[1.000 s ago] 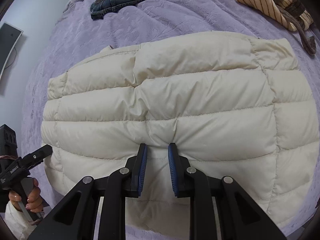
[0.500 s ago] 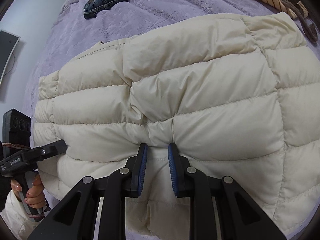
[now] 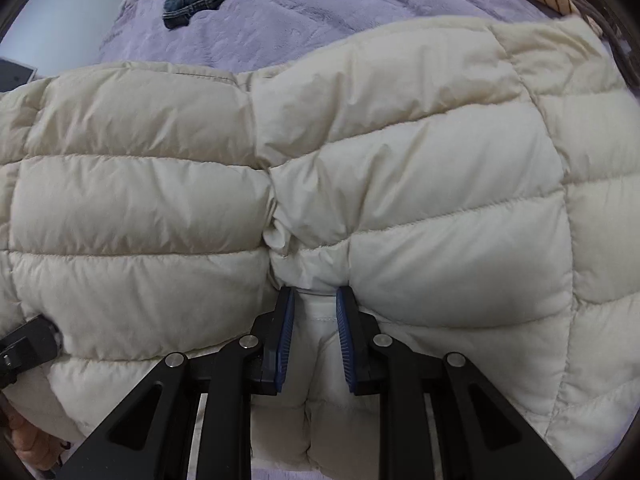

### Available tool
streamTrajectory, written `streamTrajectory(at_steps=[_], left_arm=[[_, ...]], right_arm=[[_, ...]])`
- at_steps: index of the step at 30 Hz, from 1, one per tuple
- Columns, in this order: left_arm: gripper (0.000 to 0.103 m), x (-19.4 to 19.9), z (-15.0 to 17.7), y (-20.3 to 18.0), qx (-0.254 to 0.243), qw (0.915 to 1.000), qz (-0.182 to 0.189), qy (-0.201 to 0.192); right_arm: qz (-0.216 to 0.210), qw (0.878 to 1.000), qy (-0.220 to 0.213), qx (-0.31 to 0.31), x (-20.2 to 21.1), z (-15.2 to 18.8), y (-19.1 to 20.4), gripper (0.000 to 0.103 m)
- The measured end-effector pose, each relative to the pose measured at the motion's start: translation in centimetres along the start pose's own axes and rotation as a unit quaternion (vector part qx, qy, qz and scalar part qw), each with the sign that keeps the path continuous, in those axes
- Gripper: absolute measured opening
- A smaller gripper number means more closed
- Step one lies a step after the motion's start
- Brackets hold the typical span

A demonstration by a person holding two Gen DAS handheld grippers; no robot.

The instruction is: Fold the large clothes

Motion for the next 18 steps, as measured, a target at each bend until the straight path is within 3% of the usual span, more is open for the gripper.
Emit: streamTrajectory(at_steps=[4, 5, 7, 12, 15, 18], left_arm=[[0.03, 0.3, 0.3, -0.1, 0.009, 0.9997, -0.021, -0.005], [0.03, 0.4, 0.4, -0.2, 0.011, 0.9995, -0.027, -0.006], [0.03, 0.2, 0.5, -0.9, 0.017, 0.9991, -0.039, -0.007], [0.03, 0.4, 0.9, -3.3, 0.011, 0.9981, -0.06, -0.013], [0.03, -0.8, 0.3, -5.3, -0.005, 0.9966, -0.08, -0.018], [0.03, -1.8, 0.6, -7.1, -0.018, 0.9948, -0.099, -0.014]], right_arm=[[-0.036, 0.998, -0.05, 0.011, 3.9, -1.8, 0.0, 0.023], [-0.043, 0.997, -0.063, 0.009, 4.7, -2.6, -0.4, 0.016], [-0.064, 0.996, -0.068, 0.003, 5.0, -4.2, -0.8, 0.013], [-0.098, 0.995, -0.023, 0.022, 0.6, -7.4, -0.3, 0.012], [-0.108, 0.994, 0.02, 0.017, -3.0, -7.7, -0.4, 0.006], [-0.128, 0.991, 0.033, -0.002, -4.4, -7.7, -0.4, 0.003]])
Point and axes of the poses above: each gripper's, at about its wrist camera, not at the fingertips, and x roughly against the way its jaws point, y to its left, z to its underside, the point moved 10 cm from there along -x, roughly the way its jaws point, and after that the axes turned 6 degrees about -z, right-handed, at the moved point
